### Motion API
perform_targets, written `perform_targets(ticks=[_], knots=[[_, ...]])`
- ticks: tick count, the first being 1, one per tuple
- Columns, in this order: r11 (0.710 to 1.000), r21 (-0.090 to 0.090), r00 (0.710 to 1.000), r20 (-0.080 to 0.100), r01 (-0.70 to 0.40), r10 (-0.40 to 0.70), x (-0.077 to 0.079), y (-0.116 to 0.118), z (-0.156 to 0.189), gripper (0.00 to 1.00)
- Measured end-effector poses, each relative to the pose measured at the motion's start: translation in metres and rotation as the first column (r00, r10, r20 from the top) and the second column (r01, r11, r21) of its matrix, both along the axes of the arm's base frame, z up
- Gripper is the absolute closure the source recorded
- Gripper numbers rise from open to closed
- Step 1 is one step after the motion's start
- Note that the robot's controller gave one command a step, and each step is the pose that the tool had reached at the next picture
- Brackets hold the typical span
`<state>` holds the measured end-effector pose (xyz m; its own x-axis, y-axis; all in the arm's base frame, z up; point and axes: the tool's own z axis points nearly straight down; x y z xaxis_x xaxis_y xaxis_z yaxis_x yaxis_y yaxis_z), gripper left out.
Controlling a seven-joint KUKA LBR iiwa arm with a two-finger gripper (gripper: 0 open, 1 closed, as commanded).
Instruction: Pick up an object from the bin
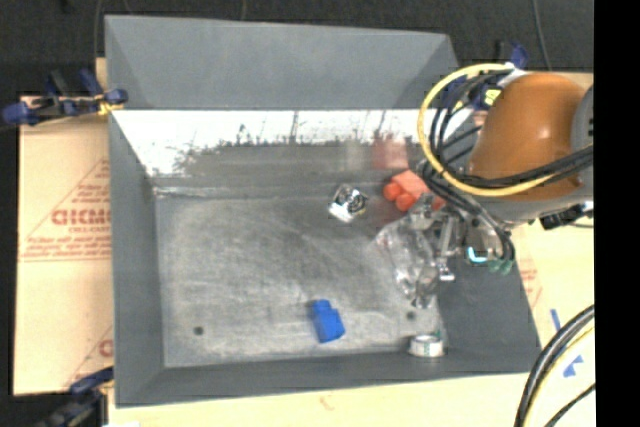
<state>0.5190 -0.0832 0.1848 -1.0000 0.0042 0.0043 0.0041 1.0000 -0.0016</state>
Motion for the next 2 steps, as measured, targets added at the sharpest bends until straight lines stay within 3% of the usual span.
perform_targets(ticks=[1, 2], knots=[[1.0, -0.001, 1.0, 0.015, 0.027, -0.027, -0.039, 0.015, -0.102, 0.0], [0.848, 0.005, 0.848, 0.009, 0.53, -0.53, -0.033, 0.043, -0.035, 0.0]])
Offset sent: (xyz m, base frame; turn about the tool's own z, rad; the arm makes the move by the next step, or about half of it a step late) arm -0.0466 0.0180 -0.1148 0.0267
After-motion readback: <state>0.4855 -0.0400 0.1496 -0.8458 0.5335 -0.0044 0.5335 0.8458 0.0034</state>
